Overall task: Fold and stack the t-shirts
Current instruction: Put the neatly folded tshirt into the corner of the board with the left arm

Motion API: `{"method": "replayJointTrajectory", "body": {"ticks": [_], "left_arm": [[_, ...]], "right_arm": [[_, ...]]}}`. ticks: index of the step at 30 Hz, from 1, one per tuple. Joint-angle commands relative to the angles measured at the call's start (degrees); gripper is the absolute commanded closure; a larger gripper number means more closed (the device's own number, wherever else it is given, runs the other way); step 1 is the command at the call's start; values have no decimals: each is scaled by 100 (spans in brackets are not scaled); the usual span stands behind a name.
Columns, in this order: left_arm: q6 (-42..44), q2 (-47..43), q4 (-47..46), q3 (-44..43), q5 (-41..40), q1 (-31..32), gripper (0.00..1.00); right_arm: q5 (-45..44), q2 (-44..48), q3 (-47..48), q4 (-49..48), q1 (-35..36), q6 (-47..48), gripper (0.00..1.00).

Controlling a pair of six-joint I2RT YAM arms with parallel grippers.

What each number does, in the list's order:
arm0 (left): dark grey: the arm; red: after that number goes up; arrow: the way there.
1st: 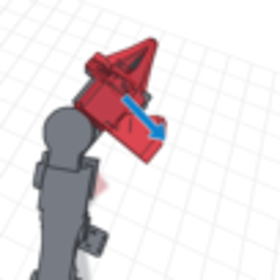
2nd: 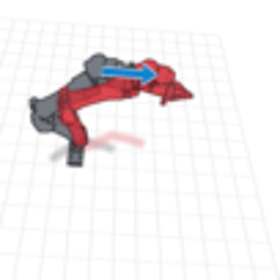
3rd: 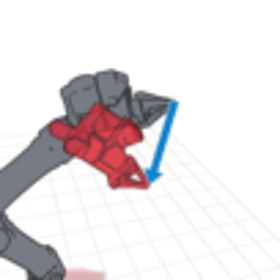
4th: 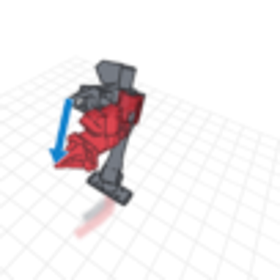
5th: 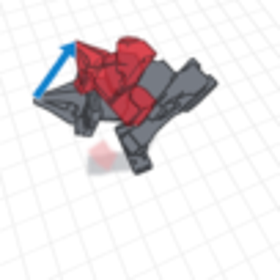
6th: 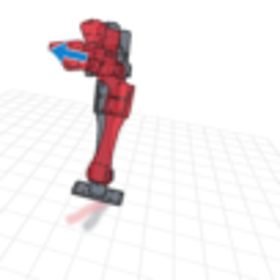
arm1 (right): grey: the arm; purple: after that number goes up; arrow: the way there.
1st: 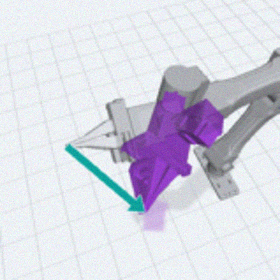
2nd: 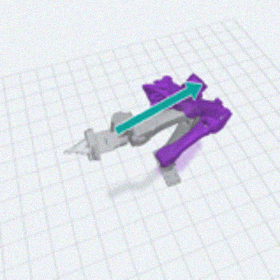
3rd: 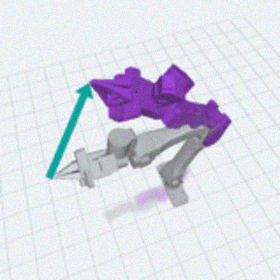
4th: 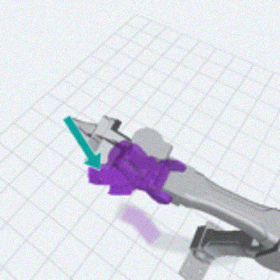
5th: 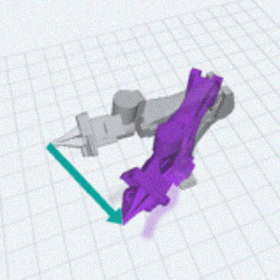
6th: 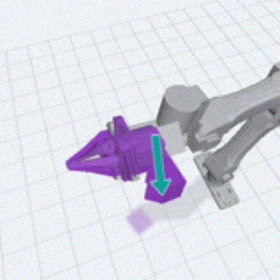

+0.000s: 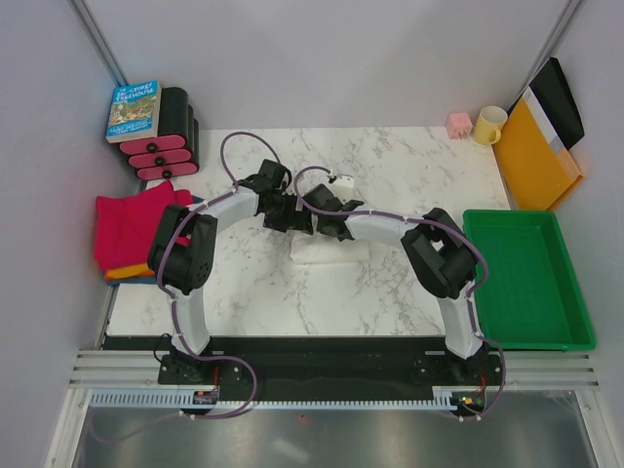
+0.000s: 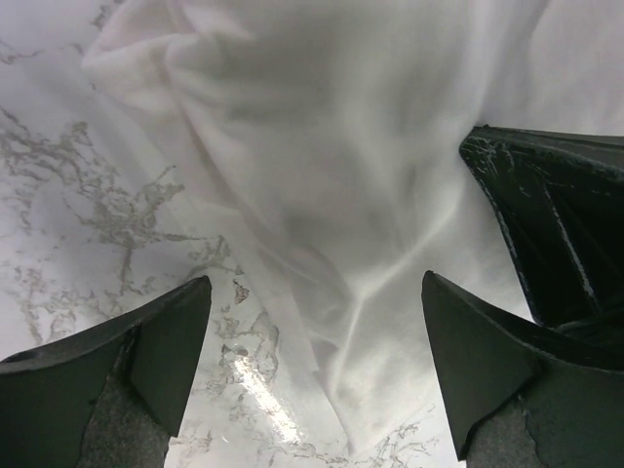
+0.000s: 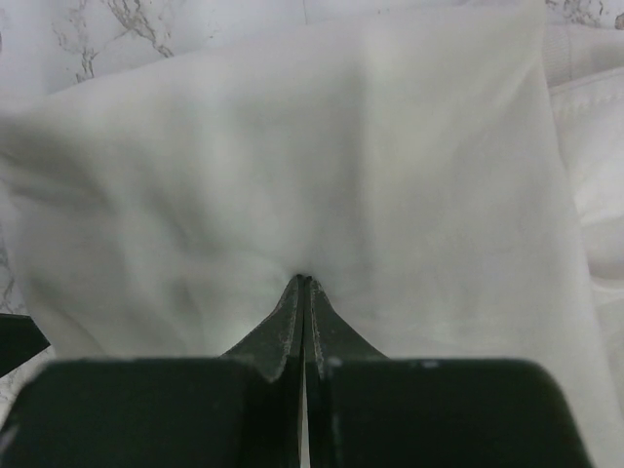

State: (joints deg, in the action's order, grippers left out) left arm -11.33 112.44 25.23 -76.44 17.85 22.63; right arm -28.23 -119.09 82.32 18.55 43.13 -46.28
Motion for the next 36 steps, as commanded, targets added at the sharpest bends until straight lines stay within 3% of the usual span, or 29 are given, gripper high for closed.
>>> {"method": "replayJointTrajectory", "body": {"ticks": [1,8,20,27,30,31,36], "left_arm": [[-80,269,219,33,-598,-31,5],[-123,629,263,16,-37,-31,19],[-212,841,210,156,474,65,21],[-124,753,210,340,579,101,51],[-106,735,201,376,571,101,90],[-106,735,210,385,510,101,98],[104,683,210,359,439,101,98]], "right_arm": [[133,17,-322,158,55,-249,100],[326,70,-796,-96,55,-539,100],[441,9,-824,-246,72,-575,100],[546,-123,-762,-325,107,-663,100],[547,-141,-753,-325,108,-672,100],[555,-141,-753,-325,107,-680,100],[511,-80,-770,-325,107,-663,100]]}}
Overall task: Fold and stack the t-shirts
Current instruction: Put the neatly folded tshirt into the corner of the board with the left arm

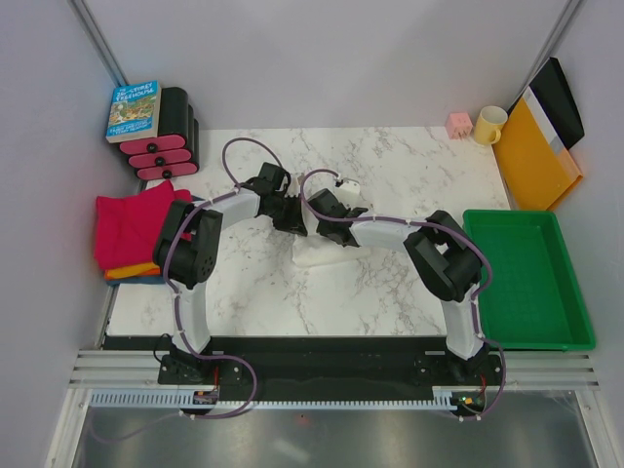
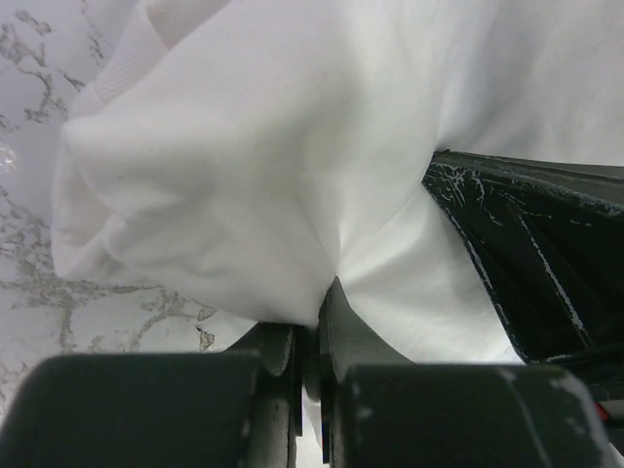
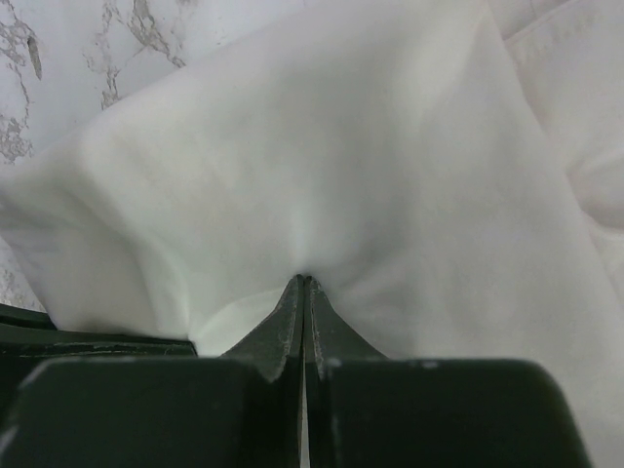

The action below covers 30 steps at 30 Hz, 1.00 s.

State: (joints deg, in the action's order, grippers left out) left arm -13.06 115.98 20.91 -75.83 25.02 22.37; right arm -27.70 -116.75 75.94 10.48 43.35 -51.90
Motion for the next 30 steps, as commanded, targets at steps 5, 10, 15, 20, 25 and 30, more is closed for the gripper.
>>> {"method": "replayJointTrajectory", "body": {"ticks": [5,10,15,20,25,30], "left_arm": [[734,-101,695,166,-576,136,98],[1288,-752,915,16,-831,136,98],[1947,-1376,1117,-28,-1366,145,98],[2500,-1955,1372,-37,-1886,136,98],[2642,-2343,1627,-150,-2167,13,98],[2782,-2598,1960,-379,-2395,-171,98]], "right_arm": [[345,-94,-36,481,138,205,100],[134,363,324,481,244,619,78],[-77,1039,570,560,261,961,48],[-428,1812,353,753,296,1120,44],[-736,2655,-228,771,297,1164,43],[-859,3158,-791,806,305,1261,43]]}}
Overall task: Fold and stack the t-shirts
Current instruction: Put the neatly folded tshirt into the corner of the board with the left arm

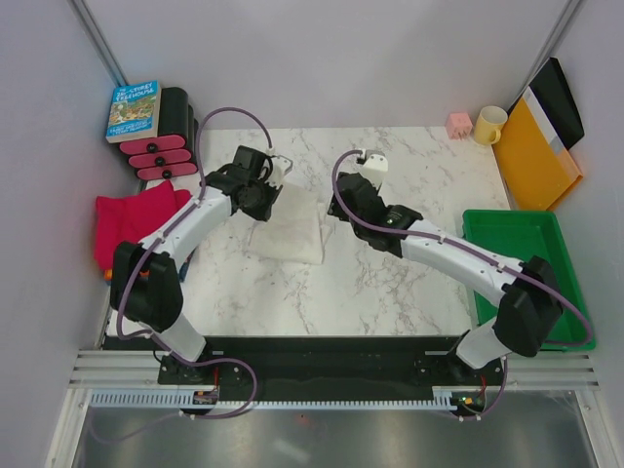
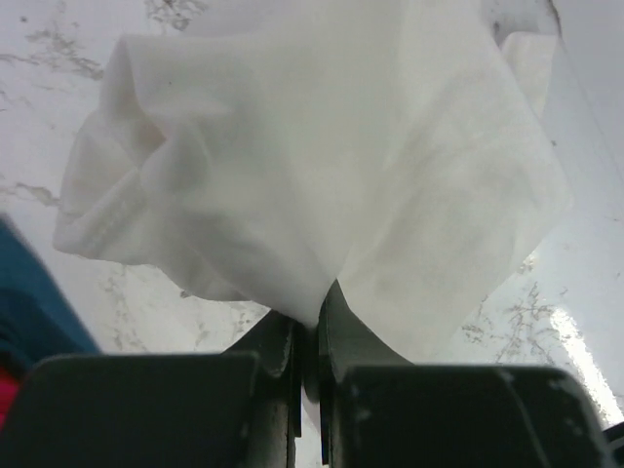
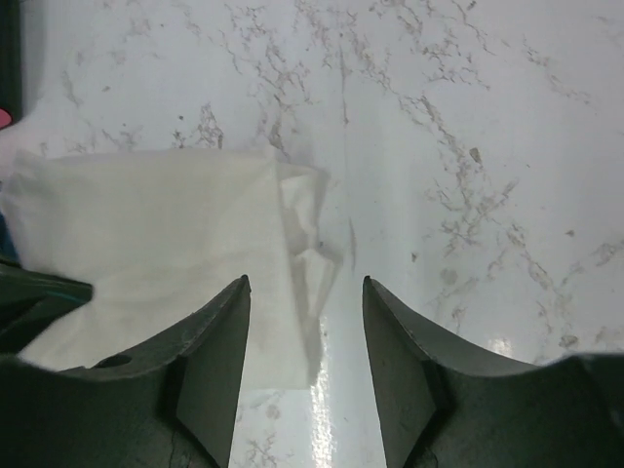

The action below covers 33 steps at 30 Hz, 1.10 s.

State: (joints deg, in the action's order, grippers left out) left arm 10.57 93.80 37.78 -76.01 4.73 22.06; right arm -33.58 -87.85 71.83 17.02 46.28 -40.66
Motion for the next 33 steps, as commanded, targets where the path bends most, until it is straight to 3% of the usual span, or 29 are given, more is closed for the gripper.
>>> {"method": "replayJointTrajectory", "body": {"ticks": [1,21,33], "left_arm": [[524,-415,300,-458,-437,-141,98],[2133,-617,1372,-2268,-1633,-1485,98],[2388,-837,1776,-2243,-1484,-2171,98]], "right_arm": [[-289,399,-450,144,4,155,43],[-201,1429,-1936,-251,12,269,42],[-43,1315,-2068,-453,-31,524,42]]}}
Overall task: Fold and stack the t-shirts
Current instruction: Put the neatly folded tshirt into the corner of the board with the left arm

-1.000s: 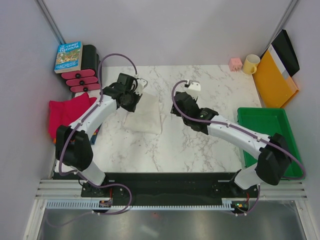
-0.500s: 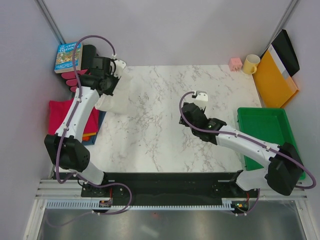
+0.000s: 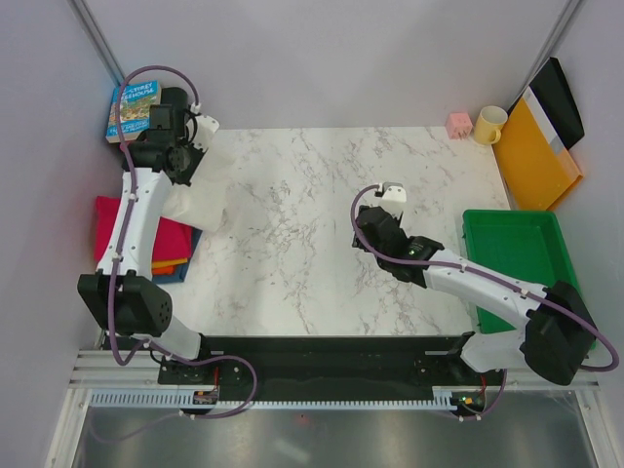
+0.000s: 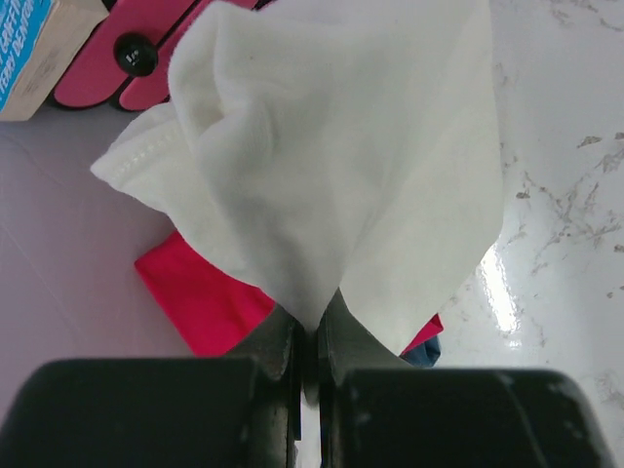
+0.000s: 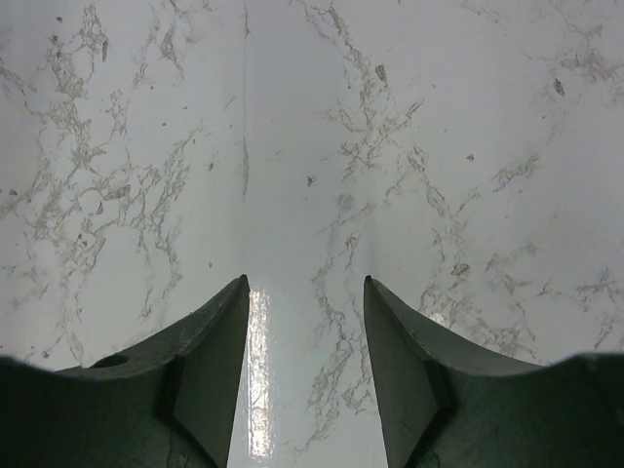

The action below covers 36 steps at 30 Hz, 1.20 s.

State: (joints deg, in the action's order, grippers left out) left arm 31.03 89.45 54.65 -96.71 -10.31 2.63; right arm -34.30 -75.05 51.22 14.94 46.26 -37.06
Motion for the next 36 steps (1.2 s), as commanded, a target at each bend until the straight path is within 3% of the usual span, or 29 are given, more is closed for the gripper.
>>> {"method": "replayJointTrajectory", "body": {"ticks": [1,11,25,36], "left_arm": [[369,-445,107,-156,55,-254,98],[527,-551,125,81,511,-1457,98],[887,-596,-850,1584,1004,-2670,98],[1599,19,-1395,969,1154,-3454,98]], "right_arm": [[55,16,2,-255,-38,173,42],[214,-133,20,-334,-56,164,42],[345,-203,-16,-220,-56,-82,42],[293,-107,-86,79,-47,-424,42]]}}
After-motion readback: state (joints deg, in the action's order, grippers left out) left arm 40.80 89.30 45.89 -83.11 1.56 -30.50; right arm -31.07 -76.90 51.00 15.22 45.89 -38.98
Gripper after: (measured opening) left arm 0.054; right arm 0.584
